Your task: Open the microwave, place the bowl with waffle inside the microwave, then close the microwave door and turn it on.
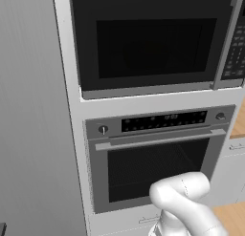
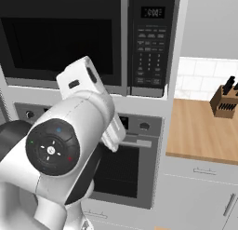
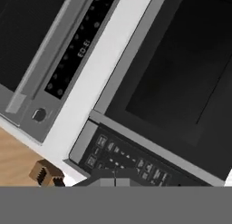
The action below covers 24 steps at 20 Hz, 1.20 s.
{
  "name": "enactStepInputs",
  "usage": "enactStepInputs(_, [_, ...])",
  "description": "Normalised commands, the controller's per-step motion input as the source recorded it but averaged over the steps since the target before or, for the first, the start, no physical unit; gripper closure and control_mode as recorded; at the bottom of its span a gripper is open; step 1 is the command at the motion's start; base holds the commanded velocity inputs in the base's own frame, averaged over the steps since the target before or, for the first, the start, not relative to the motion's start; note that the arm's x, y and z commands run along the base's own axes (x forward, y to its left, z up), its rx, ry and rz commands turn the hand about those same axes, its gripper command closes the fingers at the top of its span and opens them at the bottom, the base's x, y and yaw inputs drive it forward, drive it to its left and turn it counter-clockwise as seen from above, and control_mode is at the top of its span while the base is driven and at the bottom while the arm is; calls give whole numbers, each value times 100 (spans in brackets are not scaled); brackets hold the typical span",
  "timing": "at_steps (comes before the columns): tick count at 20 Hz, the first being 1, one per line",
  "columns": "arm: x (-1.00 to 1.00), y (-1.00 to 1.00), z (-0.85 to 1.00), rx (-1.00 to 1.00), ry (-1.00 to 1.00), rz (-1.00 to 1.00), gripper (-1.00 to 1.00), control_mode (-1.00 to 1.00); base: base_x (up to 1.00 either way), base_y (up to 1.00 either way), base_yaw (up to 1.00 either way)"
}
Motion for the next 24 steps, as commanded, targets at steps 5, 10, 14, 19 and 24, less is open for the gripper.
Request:
enactStepInputs(5, [29, -8, -30, 14, -4, -7, 100, -100, 0, 0, 0])
enactStepInputs(10, [15, -41, -1, 23, -1, 5, 100, -100, 0, 0, 0])
enactStepInputs(14, [20, -28, 0, 21, -1, 3, 100, -100, 0, 0, 0])
enactStepInputs(19, [43, 0, -2, 2, 15, 4, 100, -100, 0, 0, 0])
enactStepInputs(24, [52, 0, -3, 3, 12, 3, 100, -100, 0, 0, 0])
